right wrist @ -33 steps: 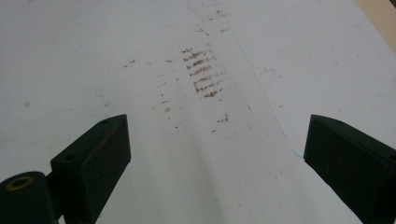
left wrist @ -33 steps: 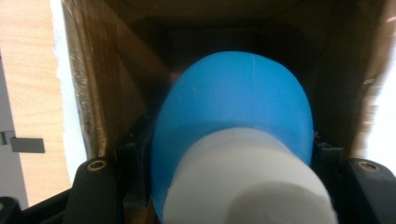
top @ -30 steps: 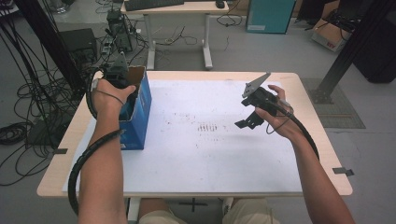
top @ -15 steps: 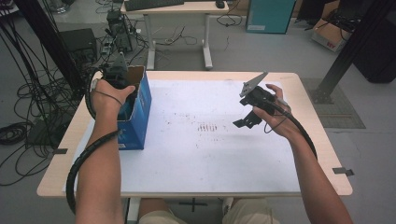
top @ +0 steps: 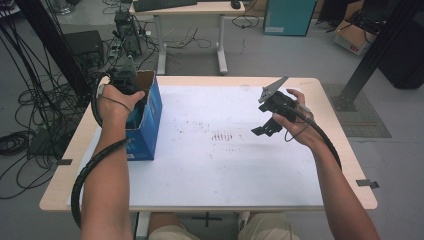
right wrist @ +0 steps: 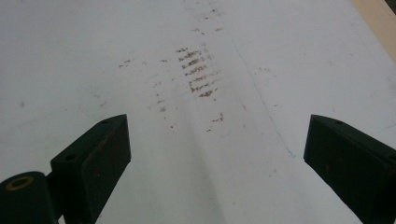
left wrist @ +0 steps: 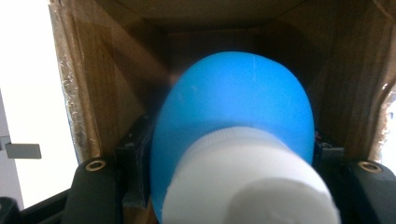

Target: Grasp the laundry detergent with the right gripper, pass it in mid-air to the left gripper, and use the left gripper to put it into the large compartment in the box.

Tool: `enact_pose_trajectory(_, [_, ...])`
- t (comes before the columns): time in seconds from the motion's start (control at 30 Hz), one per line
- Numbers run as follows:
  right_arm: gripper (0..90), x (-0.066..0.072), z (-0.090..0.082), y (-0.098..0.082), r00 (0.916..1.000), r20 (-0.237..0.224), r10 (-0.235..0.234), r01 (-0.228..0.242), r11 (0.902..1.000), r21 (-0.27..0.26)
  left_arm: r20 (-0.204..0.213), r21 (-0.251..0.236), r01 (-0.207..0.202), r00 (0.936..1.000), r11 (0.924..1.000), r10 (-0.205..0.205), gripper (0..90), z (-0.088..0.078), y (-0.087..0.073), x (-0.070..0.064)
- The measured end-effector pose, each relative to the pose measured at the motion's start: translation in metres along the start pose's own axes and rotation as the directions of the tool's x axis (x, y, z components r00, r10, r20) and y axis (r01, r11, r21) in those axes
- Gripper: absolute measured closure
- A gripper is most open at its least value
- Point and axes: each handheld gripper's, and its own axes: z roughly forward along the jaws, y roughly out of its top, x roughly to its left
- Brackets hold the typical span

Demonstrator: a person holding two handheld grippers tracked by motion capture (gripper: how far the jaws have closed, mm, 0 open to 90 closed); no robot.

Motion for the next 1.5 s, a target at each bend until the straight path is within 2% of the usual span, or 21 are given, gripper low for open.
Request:
enact_pose_trajectory(0.8, [7.4, 0.000, 0.001, -0.002, 1.0000, 0.000, -0.004, 0.004, 1.0000, 0.006, -0.015, -0.001, -0.012, 0.9998, 0.9999, 0.012, 34.5, -0.003, 0.001, -0.001])
enact_pose_trajectory(0.97, [7.4, 0.001, 0.001, -0.002, 1.0000, 0.003, -0.001, 0.001, 1.0000, 0.004, -0.013, -0.002, -0.016, 0.9998, 0.9999, 0.016, 31.7, -0.004, 0.000, -0.001])
enact_pose_trajectory(1.33, [7.4, -0.002, -0.003, -0.004, 0.9998, 0.018, 0.008, -0.008, 1.0000, 0.003, -0.035, -0.034, -0.048, 0.9983, 0.9982, 0.047, 26.3, -0.021, -0.004, -0.004])
enact_pose_trajectory(1.5, [7.5, -0.002, -0.006, -0.005, 0.9997, 0.022, 0.006, -0.006, 1.0000, 0.004, -0.047, -0.065, -0.065, 0.9969, 0.9958, 0.062, 25.0, -0.032, -0.010, -0.008])
